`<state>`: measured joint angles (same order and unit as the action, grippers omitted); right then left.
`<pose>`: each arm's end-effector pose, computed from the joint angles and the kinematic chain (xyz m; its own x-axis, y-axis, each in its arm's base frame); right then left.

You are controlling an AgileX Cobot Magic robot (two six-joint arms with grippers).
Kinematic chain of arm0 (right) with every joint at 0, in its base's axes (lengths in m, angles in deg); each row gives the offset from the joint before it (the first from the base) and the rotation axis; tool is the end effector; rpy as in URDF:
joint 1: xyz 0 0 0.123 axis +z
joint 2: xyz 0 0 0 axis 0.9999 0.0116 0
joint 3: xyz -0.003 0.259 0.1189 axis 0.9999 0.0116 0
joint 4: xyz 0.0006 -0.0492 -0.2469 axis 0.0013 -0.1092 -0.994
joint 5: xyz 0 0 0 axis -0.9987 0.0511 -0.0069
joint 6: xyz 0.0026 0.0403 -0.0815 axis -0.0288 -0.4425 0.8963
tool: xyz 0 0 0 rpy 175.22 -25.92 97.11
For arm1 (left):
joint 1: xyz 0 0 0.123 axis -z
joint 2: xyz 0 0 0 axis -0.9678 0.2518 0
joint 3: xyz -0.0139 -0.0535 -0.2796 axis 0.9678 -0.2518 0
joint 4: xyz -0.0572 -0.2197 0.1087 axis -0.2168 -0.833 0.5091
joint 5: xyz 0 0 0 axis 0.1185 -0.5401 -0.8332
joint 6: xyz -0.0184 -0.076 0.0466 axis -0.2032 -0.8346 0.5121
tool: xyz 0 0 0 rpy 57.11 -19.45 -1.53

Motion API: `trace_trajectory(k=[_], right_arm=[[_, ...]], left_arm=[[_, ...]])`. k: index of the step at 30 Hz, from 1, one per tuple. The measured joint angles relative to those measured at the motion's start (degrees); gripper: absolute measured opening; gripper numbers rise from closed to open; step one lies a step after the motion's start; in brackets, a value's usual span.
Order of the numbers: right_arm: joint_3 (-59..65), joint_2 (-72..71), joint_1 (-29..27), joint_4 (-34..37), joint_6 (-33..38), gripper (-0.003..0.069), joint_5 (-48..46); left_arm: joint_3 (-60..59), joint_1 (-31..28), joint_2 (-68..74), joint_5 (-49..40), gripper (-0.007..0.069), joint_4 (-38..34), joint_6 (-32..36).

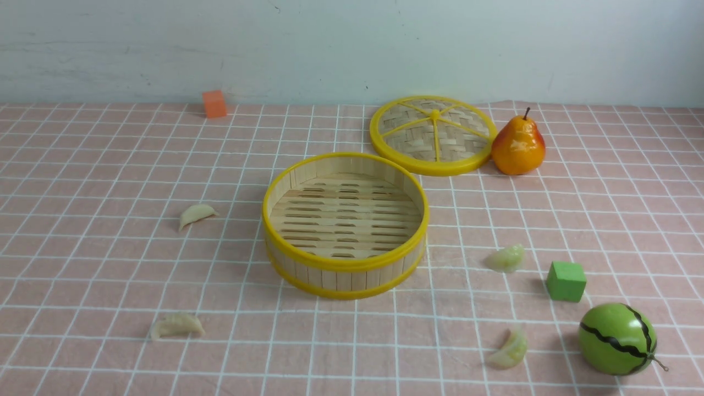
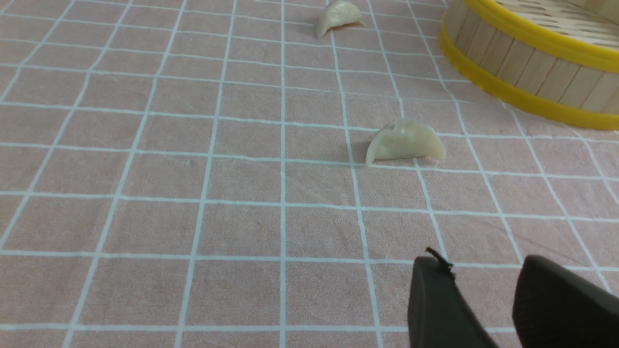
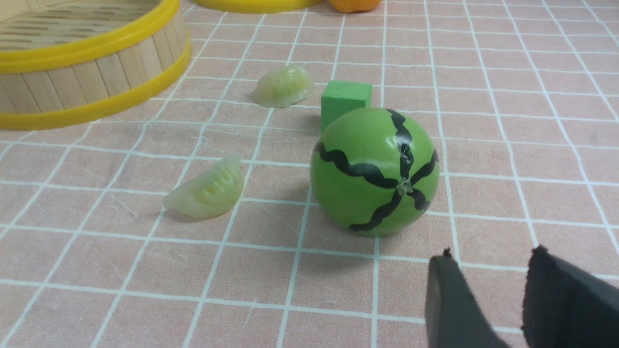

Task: Put the dumplings into the steamer on the table with the pink tablecloth.
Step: 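Reach for and grasp a dumpling on the table with the left gripper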

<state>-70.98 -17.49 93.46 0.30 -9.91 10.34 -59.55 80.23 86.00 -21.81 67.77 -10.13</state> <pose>0.0518 0.0061 0.1738 -0.3061 0.0599 -0.9501 -0.0717 0.9937 0.0857 0.0515 -0.0091 0.1684 -0.3336 -0.1201 -0.9350 0.0841 0.9841 -0.1565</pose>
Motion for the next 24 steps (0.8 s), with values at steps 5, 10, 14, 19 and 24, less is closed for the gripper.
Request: trace_trajectory(k=[5,10,14,19,24], right_arm=[[0.0,0.0,0.0,0.0,0.0,0.0239,0.0],[0.0,0.0,0.0,0.0,0.0,0.0239,0.0],[0.0,0.0,0.0,0.0,0.0,0.0239,0.0],[0.0,0.0,0.0,0.0,0.0,0.0239,0.2],[0.6,0.0,0.0,0.0,0.0,0.0239,6.1]], left_arm=[[0.0,0.0,0.0,0.0,0.0237,0.0,0.0],[0.0,0.0,0.0,0.0,0.0237,0.0,0.0],[0.0,0.0,0.0,0.0,0.0237,0.0,0.0],[0.0,0.0,0.0,0.7,0.0237,0.0,0.0],[-0.1,0.0,0.0,11.6,0.0237,0.1,0.0]])
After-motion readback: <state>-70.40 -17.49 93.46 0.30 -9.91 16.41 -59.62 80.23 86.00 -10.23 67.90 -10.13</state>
